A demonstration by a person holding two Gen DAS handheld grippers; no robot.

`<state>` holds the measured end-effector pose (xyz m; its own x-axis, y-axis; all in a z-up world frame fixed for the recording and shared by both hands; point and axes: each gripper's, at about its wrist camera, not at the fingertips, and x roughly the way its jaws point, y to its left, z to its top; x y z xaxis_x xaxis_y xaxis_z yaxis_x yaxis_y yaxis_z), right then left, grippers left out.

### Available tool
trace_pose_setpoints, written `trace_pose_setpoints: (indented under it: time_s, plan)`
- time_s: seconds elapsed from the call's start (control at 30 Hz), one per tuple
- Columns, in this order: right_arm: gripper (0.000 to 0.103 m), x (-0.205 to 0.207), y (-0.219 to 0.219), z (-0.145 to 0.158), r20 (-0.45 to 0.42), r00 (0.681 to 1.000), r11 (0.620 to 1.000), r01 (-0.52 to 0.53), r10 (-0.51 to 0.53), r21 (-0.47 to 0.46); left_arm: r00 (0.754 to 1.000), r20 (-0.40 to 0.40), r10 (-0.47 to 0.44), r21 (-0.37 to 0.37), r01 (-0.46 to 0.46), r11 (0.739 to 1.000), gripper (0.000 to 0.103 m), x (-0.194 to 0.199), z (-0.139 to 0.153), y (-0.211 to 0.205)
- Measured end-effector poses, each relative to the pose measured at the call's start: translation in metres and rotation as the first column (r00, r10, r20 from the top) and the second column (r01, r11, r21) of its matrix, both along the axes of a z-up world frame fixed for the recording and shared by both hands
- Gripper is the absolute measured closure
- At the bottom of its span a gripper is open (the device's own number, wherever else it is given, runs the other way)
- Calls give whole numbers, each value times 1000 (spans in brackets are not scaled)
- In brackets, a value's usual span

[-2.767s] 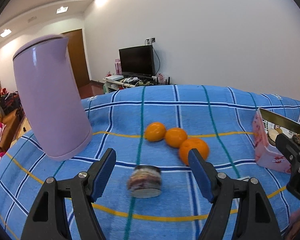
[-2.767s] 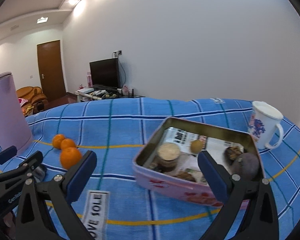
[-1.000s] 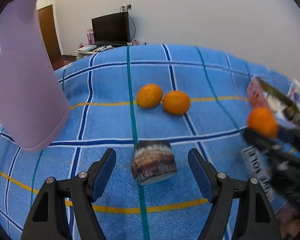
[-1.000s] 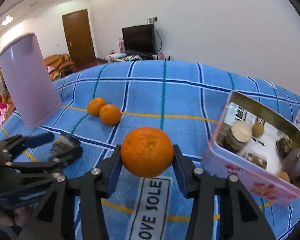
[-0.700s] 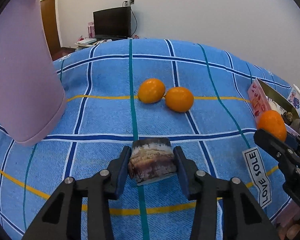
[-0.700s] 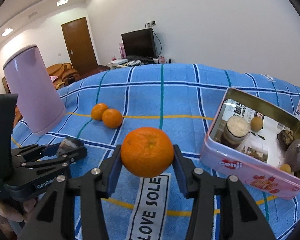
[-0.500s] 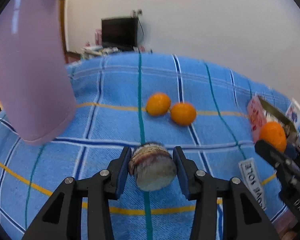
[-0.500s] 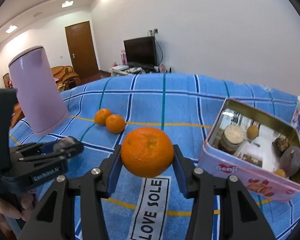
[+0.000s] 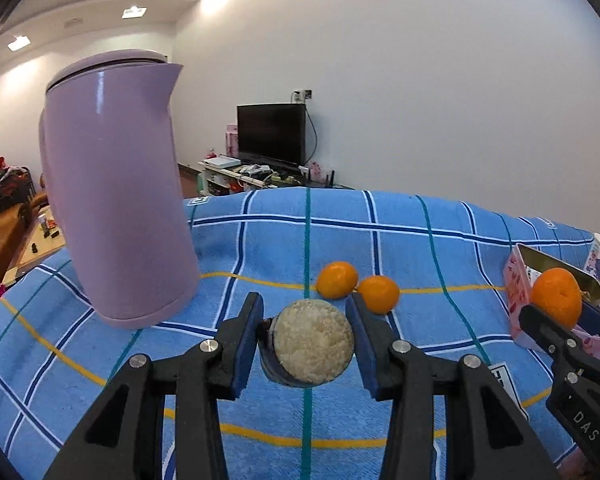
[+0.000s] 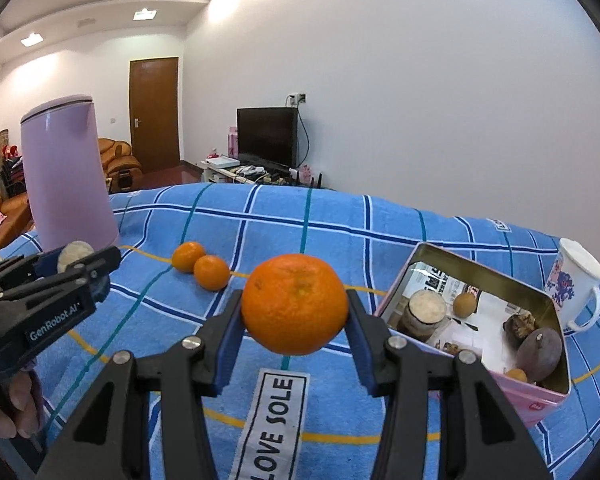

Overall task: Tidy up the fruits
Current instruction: 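Carry the orange and round cake over the pink tin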

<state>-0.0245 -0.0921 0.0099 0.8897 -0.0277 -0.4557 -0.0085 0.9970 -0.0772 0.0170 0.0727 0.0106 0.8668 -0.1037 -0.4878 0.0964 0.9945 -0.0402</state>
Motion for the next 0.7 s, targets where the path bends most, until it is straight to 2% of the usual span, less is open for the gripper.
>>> trace_pose_setpoints:
  time_s: [0.23, 0.5, 0.7]
  plan:
    - [52, -5, -6, 0, 9, 1000, 1000, -8, 8, -27, 999, -3, 33, 19, -33, 999, 58, -3, -1, -4]
    - [52, -9, -25, 0, 1, 1000, 999, 10, -10, -30, 1000, 0, -4, 65, 4, 998, 58, -14, -1, -32]
    - [52, -15, -42, 1, 4, 1000, 999, 24, -24, -34, 999, -7, -31, 73, 32, 997, 58, -20, -1, -50]
